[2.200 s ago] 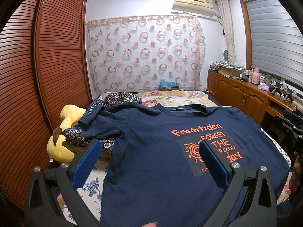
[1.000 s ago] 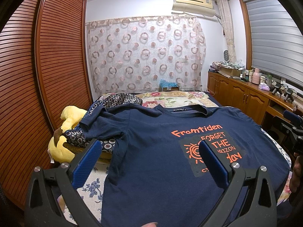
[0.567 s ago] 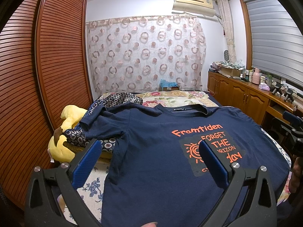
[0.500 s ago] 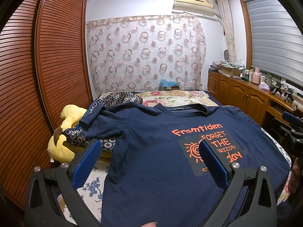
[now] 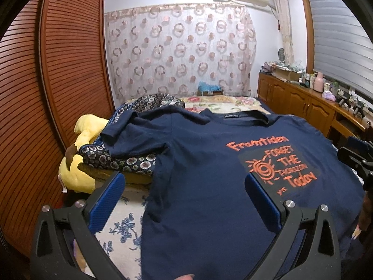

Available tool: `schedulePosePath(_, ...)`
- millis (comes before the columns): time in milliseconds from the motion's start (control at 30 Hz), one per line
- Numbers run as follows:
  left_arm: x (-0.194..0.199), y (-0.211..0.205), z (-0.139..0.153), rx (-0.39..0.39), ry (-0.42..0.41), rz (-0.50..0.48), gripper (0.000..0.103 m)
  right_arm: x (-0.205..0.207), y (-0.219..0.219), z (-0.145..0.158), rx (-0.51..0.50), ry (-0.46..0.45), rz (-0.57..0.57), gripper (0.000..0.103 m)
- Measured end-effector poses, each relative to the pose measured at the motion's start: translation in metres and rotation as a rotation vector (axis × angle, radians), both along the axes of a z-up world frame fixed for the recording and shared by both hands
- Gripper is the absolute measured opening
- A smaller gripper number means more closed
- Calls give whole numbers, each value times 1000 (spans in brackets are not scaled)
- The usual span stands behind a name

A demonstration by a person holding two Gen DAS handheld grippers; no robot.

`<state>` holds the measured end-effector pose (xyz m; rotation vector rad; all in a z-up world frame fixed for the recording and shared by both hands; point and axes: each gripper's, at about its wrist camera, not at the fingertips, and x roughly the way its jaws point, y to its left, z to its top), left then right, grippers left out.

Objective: Fold small clothes
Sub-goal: 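Lower the left gripper to the sleeve nearest it and close on it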

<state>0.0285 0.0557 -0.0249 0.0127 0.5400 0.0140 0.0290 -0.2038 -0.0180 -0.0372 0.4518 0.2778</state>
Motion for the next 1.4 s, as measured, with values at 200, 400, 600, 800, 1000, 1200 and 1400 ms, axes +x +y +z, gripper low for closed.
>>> schedulePosePath(200, 16, 14, -4, 0, 23, 10, 103, 18, 14, -5, -20, 23, 44, 103)
schedulePosePath(400, 31, 26, -6, -2, 36, 6, 103, 42, 23, -9, -30, 48, 80, 103)
schedulePosePath(600, 45, 49, -9, -16, 65, 24, 103, 64, 30, -11, -34, 81, 118, 103)
schedulePosePath(800, 58, 76, -5, -34, 83, 51, 103, 90, 38, -12, -40, 115, 152, 103)
schedulePosePath(1000, 79, 105, -1, -78, 94, 51, 87, 110, 52, -15, -85, 146, 198, 103)
schedulePosePath(1200, 115, 128, 0, -58, 126, 68, 66, 132, 63, -20, -112, 178, 232, 103)
schedulePosePath(1400, 148, 139, -11, -20, 198, 52, 57, 154, 67, -28, -125, 218, 242, 103)
